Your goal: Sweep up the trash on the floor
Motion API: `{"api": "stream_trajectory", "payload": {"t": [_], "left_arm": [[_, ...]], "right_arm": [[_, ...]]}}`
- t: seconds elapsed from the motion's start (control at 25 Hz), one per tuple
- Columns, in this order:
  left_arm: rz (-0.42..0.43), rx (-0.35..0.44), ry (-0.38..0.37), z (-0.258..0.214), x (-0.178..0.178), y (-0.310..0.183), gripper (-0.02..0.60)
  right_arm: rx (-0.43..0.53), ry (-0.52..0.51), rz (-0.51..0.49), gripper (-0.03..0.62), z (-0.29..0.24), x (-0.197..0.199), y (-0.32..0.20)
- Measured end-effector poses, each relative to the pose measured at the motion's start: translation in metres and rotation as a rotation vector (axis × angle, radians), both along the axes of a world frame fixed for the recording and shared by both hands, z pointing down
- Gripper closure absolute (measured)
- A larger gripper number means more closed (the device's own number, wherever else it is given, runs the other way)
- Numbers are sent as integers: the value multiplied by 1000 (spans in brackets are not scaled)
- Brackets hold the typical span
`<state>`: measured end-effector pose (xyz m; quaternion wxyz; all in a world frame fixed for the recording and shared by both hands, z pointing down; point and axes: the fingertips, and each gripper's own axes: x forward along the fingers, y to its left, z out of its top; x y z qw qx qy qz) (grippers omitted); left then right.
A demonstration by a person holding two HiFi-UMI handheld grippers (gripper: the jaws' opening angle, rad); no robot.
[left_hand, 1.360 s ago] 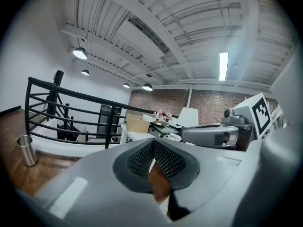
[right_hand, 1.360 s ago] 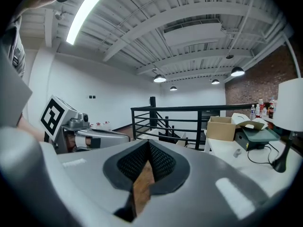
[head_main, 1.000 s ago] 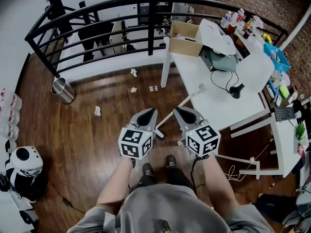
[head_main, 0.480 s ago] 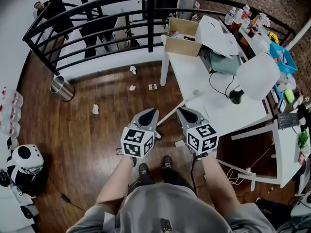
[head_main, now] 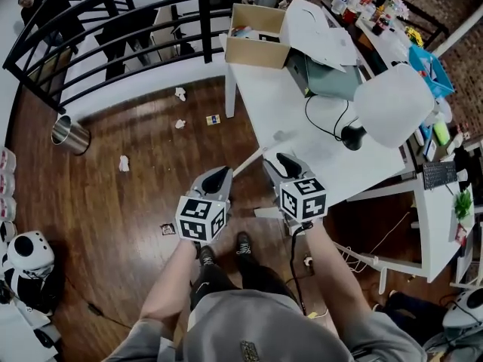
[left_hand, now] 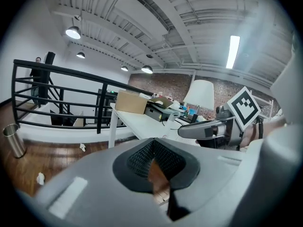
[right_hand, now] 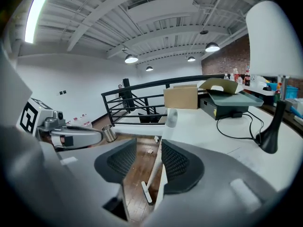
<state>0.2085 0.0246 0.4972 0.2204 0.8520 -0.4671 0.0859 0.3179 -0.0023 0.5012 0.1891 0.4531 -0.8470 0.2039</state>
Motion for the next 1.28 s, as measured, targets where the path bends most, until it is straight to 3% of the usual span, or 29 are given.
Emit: {"api": "stream_trajectory", "payload": {"t": [0.12, 0.6, 0.92, 1.28], "left_arm": [[-4, -26, -8, 18, 8, -7, 574], [-50, -87, -7, 59, 15, -30, 574], [-64, -118, -5, 76, 16, -30, 574], [-112, -149, -19, 87, -4, -18, 574]], "right_arm": [[-17, 1, 7, 393, 16, 6, -18], [-37, -19, -38, 395, 44, -3, -74], [-33, 13, -101, 499, 50, -13, -79], [-44, -39, -187, 507, 40, -38, -65]]}}
